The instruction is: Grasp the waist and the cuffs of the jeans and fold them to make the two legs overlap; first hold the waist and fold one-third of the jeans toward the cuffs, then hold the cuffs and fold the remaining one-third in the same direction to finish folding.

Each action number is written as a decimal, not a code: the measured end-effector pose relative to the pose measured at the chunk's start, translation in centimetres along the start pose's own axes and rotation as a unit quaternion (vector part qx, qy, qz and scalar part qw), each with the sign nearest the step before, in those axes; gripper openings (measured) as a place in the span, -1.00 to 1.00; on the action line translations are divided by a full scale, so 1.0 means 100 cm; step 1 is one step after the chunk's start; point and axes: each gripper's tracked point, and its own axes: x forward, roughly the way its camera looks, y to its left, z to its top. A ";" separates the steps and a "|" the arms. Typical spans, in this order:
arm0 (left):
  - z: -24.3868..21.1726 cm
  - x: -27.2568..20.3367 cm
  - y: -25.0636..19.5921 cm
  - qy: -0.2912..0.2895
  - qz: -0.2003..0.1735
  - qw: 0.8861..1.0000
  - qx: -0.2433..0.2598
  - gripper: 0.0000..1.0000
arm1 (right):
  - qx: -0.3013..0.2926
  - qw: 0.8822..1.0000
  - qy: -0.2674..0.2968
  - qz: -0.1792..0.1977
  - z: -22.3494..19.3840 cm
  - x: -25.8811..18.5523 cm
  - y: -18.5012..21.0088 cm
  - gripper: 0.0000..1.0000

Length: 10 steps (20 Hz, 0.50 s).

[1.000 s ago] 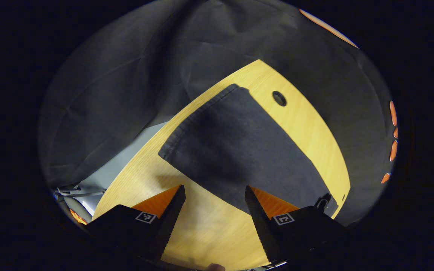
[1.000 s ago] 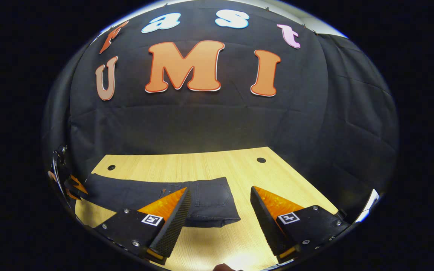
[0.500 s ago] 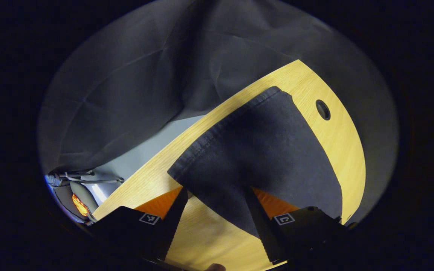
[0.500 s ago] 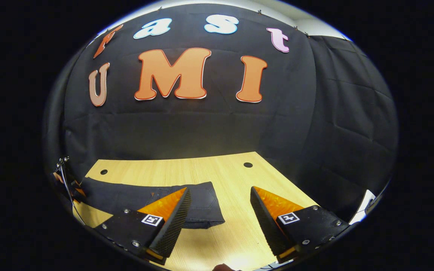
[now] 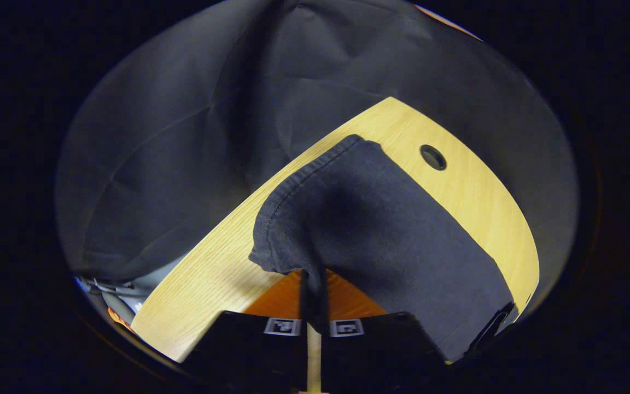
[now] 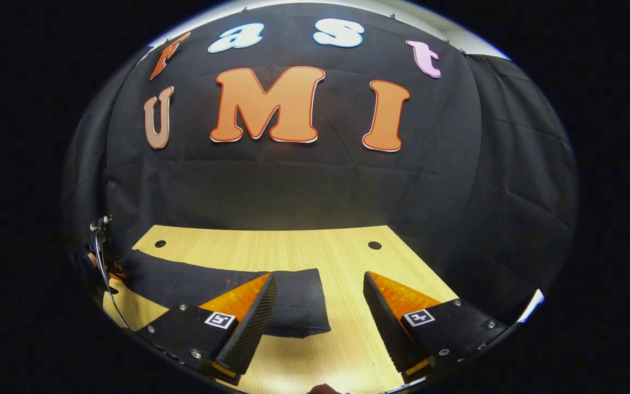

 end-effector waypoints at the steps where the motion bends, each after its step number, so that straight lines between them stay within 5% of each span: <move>1: 0.006 -0.011 -0.006 -0.012 -0.017 1.000 -0.002 -0.95 | -0.005 1.000 -0.001 0.001 0.001 0.002 -0.004 0.92; 10: 0.053 -0.133 -0.046 -0.156 -0.127 0.979 0.044 -0.96 | -0.011 0.999 -0.027 0.037 0.028 0.027 -0.008 0.92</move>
